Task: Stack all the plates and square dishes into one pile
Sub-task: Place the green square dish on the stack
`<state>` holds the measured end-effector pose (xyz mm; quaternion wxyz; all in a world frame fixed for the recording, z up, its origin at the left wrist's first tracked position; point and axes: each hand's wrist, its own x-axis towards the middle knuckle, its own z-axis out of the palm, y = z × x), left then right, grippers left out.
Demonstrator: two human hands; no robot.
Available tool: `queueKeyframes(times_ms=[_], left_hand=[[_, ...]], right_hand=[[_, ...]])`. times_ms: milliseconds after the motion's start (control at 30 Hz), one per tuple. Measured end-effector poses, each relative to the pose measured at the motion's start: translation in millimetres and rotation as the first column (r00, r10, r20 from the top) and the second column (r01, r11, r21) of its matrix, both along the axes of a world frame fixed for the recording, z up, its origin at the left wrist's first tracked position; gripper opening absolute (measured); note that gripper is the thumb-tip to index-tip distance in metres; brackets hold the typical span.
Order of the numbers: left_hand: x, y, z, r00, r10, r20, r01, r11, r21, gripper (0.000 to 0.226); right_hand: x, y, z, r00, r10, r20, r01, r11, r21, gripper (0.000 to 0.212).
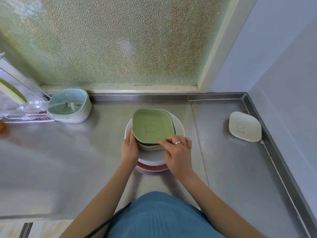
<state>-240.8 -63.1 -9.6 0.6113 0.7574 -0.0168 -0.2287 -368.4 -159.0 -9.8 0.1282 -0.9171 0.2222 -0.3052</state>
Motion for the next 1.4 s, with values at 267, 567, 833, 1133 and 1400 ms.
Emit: queueKeyframes(times_ms=[267, 567, 833, 1133, 1400], left_hand=[[-3, -1, 10, 0.993, 0.034, -0.112, -0.041, 0.997, -0.065, 0.047], [-2, -3, 6, 0.999, 0.03, -0.014, -0.031, 0.997, -0.074, 0.035], [-2, -4, 7, 0.997, -0.002, 0.078, 0.001, 1.0, 0.016, 0.039], [28, -21, 20, 0.998, -0.029, 0.059, 0.025, 0.998, 0.065, 0.042], [33, -30, 15, 0.989, 0.114, -0.097, -0.112, 0.993, 0.027, 0.021]], right_hand=[[-1, 2, 5, 0.994, -0.048, -0.094, 0.053, 0.997, 0.048, 0.024], [-2, -2, -4, 0.995, 0.003, -0.1, 0.01, 0.992, 0.13, 0.021], [-8, -20, -3, 0.997, -0.082, -0.004, 0.082, 0.987, 0.138, 0.032], [-31, -138, -21, 0.829, -0.487, -0.275, 0.536, 0.832, 0.141, 0.049], [-50, -202, -47, 0.542, -0.559, -0.628, 0.765, 0.638, 0.092, 0.072]])
